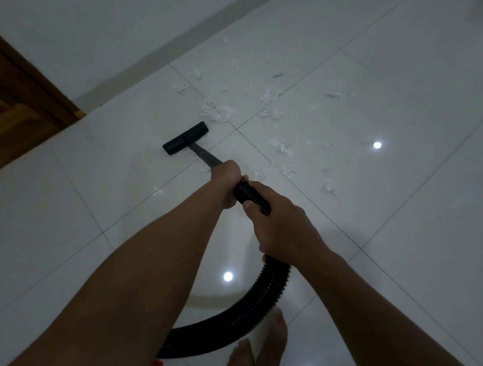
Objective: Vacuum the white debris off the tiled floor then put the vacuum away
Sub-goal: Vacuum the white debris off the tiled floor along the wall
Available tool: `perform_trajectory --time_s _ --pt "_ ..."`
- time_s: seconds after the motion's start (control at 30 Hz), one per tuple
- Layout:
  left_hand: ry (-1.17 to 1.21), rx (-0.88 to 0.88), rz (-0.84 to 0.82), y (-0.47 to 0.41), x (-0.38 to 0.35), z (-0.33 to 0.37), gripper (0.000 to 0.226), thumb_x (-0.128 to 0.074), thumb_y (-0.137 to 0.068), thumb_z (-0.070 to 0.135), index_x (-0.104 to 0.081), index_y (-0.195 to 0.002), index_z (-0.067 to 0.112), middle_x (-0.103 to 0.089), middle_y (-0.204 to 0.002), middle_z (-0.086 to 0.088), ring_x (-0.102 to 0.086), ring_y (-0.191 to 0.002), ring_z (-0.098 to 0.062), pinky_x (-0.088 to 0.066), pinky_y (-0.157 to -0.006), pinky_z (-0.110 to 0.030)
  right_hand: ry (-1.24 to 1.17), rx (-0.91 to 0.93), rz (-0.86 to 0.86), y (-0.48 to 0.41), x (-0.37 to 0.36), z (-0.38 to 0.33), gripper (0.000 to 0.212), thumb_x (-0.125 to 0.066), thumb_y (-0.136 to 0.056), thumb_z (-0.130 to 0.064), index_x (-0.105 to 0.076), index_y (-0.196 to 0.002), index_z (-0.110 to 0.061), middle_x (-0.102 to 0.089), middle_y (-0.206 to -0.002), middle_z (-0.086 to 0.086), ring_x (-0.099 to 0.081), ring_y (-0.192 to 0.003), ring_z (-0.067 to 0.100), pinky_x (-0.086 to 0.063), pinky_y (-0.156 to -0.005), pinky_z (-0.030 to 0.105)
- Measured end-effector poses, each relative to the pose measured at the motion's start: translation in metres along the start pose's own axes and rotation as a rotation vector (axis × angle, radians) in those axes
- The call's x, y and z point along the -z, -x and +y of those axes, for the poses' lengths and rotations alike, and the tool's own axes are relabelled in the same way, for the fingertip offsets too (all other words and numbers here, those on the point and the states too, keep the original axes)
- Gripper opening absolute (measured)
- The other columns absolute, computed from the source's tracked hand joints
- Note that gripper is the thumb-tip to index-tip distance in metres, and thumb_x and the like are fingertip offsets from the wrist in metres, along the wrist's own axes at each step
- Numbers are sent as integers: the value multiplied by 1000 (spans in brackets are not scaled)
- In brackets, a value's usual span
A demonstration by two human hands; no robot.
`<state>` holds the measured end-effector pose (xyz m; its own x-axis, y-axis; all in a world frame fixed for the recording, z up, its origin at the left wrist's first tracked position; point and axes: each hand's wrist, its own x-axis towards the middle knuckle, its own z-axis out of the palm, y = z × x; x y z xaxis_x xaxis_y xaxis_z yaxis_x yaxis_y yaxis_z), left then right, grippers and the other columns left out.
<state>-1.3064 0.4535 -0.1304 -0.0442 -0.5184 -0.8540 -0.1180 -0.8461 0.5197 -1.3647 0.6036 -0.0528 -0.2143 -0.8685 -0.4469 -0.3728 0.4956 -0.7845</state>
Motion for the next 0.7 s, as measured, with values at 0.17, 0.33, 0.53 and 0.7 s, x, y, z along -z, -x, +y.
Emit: perform_trajectory --time_s 0.17,0.33,0.53,0.7 --pt "-14 -14 4 8 0 -11 39 -40 -101 13 -47 -138 4 -54 -72 -5 -51 -55 -12 -48 -53 -23 -15 21 8 16 0 5 47 -46 -105 -36 -39 -150 -40 -64 -89 -8 -63 -69 9 -55 -69 27" --pt "-19 -10 11 13 -10 -20 41 -40 -101 14 -46 -141 5 -55 -71 -4 -52 -55 -11 -49 -47 -23 -20 31 11 25 8 13 47 -45 -105 -37 -38 -151 -41 -66 -93 -5 -64 -71 11 -57 -73 31" --pt "2 -29 36 22 -29 -30 45 -40 -100 12 -41 -144 5 -54 -72 -5 -52 -54 -11 -47 -42 -20 -60 5 -32 40 28 24 49 -43 -106 -37 -33 -153 -43 -65 -91 -7 -65 -68 9 -54 -67 24" --pt "13 -31 56 32 -42 -39 45 -39 -100 12 -40 -145 5 -53 -74 -6 -51 -53 -11 -45 -37 -16 -58 -27 -51 47 39 34 50 -42 -106 -40 -29 -154 -46 -67 -101 -3 -65 -74 10 -58 -76 32"
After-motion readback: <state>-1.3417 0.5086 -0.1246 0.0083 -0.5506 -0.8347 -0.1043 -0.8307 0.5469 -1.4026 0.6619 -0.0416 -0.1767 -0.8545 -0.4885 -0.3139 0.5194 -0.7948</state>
